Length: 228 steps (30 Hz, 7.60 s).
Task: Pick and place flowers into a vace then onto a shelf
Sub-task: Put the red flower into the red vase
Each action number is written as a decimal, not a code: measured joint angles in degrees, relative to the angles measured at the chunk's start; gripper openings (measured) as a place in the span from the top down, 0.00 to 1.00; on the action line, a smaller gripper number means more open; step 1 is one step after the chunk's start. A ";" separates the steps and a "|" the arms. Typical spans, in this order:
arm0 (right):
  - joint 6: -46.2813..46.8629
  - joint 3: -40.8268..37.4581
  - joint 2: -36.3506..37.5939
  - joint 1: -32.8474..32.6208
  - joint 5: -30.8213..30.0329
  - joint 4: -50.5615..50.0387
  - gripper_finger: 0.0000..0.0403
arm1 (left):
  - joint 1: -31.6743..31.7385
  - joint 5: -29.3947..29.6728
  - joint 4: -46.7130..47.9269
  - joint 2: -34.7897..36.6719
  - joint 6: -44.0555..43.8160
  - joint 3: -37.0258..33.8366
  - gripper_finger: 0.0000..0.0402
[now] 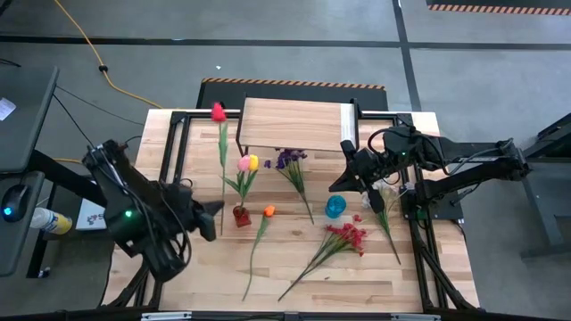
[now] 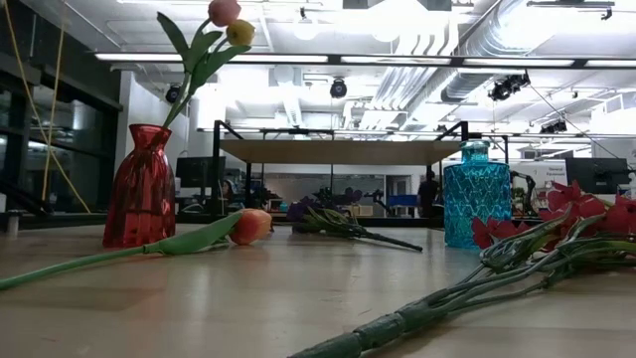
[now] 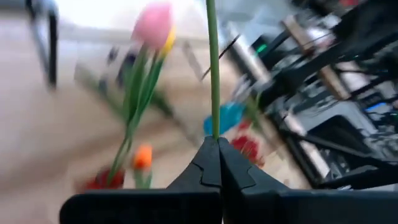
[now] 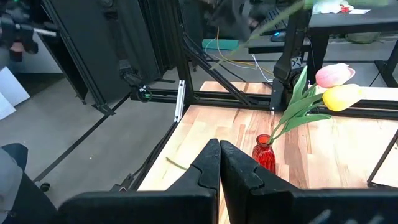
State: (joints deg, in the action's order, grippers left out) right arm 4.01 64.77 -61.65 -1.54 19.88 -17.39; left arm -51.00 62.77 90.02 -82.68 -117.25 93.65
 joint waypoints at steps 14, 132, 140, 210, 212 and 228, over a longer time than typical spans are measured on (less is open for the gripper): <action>0.02 0.00 0.00 -0.01 0.00 0.00 1.00 | -0.11 18.42 0.01 -0.27 35.78 0.00 0.95; -0.42 0.00 -0.13 0.03 -7.94 2.21 1.00 | 1.49 12.47 -50.14 -4.80 15.93 -50.88 0.79; -0.44 0.00 -0.13 0.04 -7.93 2.21 1.00 | 1.46 9.46 -50.10 -4.80 14.97 -50.86 0.77; -0.42 0.00 -0.13 0.04 -7.98 4.18 1.00 | 1.53 18.87 -43.74 -1.48 17.92 -50.84 0.59; -0.42 0.00 -0.13 0.04 -7.97 4.38 1.00 | 1.52 18.75 -43.74 -1.48 17.92 -50.84 0.59; -1.07 0.00 -0.20 0.04 -7.97 4.38 1.00 | 1.53 11.82 -43.57 -1.48 17.93 -50.84 0.59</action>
State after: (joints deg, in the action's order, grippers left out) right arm 2.94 64.77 -61.84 -1.50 11.90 -13.01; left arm -49.47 74.59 46.45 -84.16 -99.32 42.81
